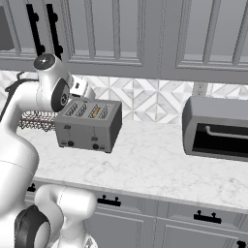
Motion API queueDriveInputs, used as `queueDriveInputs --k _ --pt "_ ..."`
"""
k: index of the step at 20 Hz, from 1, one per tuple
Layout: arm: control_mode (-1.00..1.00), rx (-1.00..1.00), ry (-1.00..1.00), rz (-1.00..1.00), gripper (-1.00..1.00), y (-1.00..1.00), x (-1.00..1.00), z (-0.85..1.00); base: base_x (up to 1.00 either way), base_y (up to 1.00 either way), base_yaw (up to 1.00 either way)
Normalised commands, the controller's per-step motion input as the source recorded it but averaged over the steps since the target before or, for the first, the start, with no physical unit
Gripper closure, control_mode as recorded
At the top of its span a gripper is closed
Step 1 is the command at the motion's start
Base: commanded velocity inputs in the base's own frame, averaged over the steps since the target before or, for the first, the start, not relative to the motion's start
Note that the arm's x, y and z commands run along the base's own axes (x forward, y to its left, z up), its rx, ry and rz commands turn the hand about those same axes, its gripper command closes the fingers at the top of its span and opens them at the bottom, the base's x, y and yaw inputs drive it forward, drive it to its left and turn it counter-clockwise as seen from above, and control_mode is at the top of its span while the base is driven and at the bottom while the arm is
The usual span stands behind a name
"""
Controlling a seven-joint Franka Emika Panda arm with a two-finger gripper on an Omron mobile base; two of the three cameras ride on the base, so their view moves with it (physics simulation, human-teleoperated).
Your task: Start the toaster. Once the lever pops up, take the bread to the plate on the dining counter.
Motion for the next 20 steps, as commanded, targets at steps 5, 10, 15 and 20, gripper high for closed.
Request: queueDriveInputs --k 5,10,15,20 --pt "-1.00 0.00 0.00 0.00 -1.00 0.00 0.00 0.00 0.00 0.00 0.00" --pt "-1.00 0.00 0.00 0.00 -1.00 0.00 0.00 0.00 0.00 0.00 0.00" --pt "-1.00 0.00 0.00 0.00 -1.00 0.00 0.00 0.00 0.00 0.00 0.00" --pt "-1.00 0.00 0.00 0.00 -1.00 0.00 0.00 0.00 0.00 0.00 0.00"
